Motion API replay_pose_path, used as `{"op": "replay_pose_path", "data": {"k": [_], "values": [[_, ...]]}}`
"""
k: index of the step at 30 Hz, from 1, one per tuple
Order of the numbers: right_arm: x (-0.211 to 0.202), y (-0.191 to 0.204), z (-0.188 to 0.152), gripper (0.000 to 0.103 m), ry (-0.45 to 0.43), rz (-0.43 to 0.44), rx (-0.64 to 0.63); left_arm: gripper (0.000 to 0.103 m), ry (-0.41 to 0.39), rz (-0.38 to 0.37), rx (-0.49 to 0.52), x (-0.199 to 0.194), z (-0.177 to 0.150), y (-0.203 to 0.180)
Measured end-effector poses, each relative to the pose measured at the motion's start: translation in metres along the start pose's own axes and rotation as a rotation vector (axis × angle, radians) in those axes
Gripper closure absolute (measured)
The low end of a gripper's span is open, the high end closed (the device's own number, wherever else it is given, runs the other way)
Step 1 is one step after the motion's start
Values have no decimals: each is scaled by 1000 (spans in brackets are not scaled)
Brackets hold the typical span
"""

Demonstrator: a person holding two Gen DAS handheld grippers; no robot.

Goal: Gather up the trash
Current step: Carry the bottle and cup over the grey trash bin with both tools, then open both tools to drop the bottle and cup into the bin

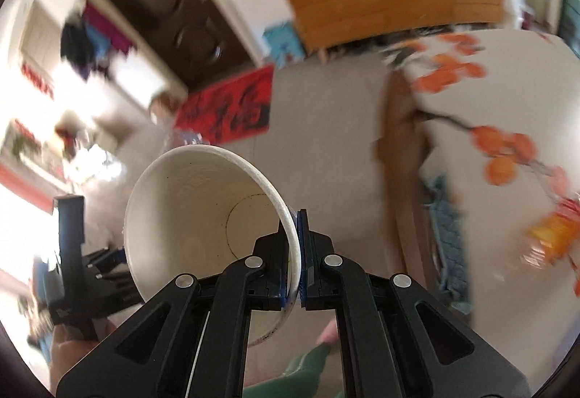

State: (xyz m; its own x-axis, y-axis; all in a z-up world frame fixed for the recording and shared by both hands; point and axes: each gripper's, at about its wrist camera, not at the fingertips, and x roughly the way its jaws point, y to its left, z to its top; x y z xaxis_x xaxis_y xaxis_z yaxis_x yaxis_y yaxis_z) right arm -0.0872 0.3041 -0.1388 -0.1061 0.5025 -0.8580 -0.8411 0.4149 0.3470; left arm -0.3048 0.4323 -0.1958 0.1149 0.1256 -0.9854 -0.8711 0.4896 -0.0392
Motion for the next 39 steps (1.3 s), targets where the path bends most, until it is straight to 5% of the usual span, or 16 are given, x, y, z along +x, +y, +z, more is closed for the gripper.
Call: {"op": "replay_pose_path", "data": {"k": [4, 7, 10, 15, 20, 24, 27, 30, 33, 39], "values": [[113, 19, -12, 98, 137, -24, -20, 41, 171, 4, -92, 97, -7, 39], [194, 11, -26, 98, 236, -21, 20, 41, 243, 35, -50, 171, -12, 46], [284, -3, -49, 98, 335, -20, 81, 41, 386, -78, -104, 244, -34, 58], [416, -31, -92, 98, 467, -71, 132, 41, 518, -120, -154, 370, -57, 73], [509, -49, -132, 98, 550, -144, 117, 41, 589, -157, -209, 453, -73, 80], [544, -63, -152, 94, 586, -175, 131, 39, 599, -147, -184, 487, -64, 77], [560, -72, -158, 81, 612, -199, 135, 7, 610, -82, -187, 497, -49, 84], [562, -75, -159, 60, 606, -212, 116, 7, 611, -57, -170, 490, -43, 88], [549, -81, -150, 59, 587, -214, 113, 7, 594, -7, -131, 471, -46, 85], [490, -82, -119, 59, 487, -183, 145, 7, 544, -24, -147, 425, -48, 87]]}}
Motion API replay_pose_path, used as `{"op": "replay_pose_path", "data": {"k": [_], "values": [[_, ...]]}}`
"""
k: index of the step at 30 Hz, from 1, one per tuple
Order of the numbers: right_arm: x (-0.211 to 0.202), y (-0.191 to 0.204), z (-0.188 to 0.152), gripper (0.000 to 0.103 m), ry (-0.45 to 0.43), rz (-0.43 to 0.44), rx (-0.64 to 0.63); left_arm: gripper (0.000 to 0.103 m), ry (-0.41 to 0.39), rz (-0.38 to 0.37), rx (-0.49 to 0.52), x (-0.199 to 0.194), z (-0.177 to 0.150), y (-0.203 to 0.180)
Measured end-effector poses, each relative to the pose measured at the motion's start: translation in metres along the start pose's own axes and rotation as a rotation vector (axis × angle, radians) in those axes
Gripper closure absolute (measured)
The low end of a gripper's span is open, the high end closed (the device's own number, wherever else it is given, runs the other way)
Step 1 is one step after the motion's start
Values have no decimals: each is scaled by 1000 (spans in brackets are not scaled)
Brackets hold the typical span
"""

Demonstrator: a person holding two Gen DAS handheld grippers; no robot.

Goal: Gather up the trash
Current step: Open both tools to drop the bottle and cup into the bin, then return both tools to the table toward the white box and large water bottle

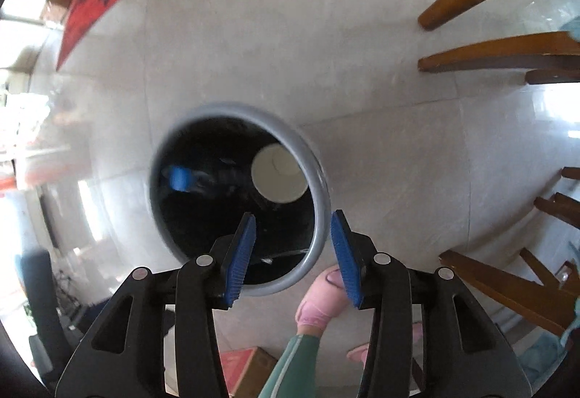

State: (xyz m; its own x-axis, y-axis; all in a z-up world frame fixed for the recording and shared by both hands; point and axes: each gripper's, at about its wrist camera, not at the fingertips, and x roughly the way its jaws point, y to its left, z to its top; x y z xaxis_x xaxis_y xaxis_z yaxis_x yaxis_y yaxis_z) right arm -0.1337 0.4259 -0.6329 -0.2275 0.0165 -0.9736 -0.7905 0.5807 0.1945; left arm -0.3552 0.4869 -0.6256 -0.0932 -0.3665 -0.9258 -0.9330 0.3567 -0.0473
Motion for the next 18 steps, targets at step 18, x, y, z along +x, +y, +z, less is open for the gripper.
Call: {"op": "replay_pose_path", "data": {"k": [18], "values": [[-441, 14, -128, 36, -514, 338, -146, 7, -575, -2, 187, -369, -134, -62]]}}
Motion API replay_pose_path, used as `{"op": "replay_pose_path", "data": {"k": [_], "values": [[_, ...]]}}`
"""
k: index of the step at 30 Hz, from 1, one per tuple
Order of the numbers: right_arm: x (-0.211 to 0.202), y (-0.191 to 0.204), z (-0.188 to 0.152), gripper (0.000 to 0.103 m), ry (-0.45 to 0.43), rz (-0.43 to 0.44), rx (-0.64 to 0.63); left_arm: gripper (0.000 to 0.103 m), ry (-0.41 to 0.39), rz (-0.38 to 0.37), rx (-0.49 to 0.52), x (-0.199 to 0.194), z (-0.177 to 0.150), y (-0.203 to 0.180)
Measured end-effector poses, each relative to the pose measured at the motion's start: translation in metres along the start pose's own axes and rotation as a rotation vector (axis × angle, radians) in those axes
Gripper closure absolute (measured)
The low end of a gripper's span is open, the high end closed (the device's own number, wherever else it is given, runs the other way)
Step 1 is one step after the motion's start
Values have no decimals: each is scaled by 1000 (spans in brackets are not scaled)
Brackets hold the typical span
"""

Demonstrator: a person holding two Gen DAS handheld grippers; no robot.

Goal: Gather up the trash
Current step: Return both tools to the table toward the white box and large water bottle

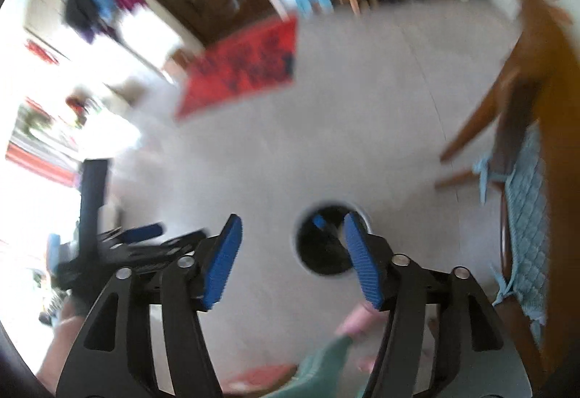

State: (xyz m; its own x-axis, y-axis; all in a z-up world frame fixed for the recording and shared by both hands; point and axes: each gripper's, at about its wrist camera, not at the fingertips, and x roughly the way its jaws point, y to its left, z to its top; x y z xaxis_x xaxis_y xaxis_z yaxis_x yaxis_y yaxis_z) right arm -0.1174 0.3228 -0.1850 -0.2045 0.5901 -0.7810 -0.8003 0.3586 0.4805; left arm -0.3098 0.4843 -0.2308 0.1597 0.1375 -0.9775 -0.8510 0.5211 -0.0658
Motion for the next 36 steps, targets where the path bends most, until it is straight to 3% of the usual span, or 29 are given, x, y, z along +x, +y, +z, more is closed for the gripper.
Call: {"op": "replay_pose_path", "data": {"k": [3, 8, 12, 15, 21, 26, 36], "values": [[-87, -13, 6, 31, -147, -33, 38, 7, -140, -44, 129, -71, 21, -62], [-222, -84, -21, 28, -333, -212, 190, 7, -217, -198, 365, -132, 27, -195], [-298, -149, -72, 28, -415, -383, 359, 7, -211, -293, 560, -147, 4, -302], [-343, -188, -115, 28, -466, -477, 478, 7, -187, -323, 710, -150, -28, -367], [-402, -237, -198, 28, -559, -583, 684, 7, -137, -371, 907, -155, -81, -453], [-430, -260, -239, 28, -577, -651, 789, 7, -107, -399, 1021, -151, -111, -511], [-430, -307, -286, 28, -514, -682, 932, 7, -50, -353, 1081, -118, -136, -589]]}}
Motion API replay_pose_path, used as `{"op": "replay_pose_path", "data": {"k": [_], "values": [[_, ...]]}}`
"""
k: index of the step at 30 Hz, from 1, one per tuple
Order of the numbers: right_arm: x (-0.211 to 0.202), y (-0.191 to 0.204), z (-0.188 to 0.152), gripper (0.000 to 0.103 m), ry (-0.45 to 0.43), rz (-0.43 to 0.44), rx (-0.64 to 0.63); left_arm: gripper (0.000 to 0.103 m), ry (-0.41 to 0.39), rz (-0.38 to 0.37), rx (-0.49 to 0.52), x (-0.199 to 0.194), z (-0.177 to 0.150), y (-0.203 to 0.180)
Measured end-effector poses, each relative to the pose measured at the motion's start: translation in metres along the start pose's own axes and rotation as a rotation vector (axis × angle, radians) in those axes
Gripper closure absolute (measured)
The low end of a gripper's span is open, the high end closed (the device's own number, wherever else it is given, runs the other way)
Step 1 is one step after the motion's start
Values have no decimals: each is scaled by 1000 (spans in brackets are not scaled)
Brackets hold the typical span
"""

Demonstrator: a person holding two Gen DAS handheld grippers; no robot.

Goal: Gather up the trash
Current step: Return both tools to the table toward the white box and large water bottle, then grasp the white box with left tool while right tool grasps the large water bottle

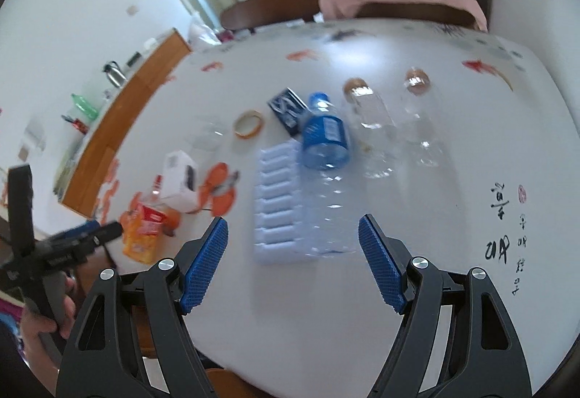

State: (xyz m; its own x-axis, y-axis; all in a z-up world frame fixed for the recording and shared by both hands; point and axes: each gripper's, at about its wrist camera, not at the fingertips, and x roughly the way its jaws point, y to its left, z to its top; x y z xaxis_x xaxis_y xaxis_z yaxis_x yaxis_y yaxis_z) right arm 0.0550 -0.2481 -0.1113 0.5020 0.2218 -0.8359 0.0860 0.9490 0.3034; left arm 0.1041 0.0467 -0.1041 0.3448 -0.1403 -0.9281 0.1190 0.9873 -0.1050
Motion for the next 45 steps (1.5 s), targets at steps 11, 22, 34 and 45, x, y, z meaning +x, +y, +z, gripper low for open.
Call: {"op": "replay_pose_path", "data": {"k": [11, 22, 34, 45], "values": [[68, -18, 15, 28, 115, -37, 31, 7, 91, 66, 17, 76, 40, -11], [124, -16, 32, 28, 208, -72, 3, 8, 143, 93, -48, 132, 70, 7], [156, -25, 37, 43, 281, -27, 88, 22, 195, 100, 0, 168, 65, 2], [125, -30, 34, 45, 241, 2, 120, 63, 164, 91, -1, 158, 61, 2]]}}
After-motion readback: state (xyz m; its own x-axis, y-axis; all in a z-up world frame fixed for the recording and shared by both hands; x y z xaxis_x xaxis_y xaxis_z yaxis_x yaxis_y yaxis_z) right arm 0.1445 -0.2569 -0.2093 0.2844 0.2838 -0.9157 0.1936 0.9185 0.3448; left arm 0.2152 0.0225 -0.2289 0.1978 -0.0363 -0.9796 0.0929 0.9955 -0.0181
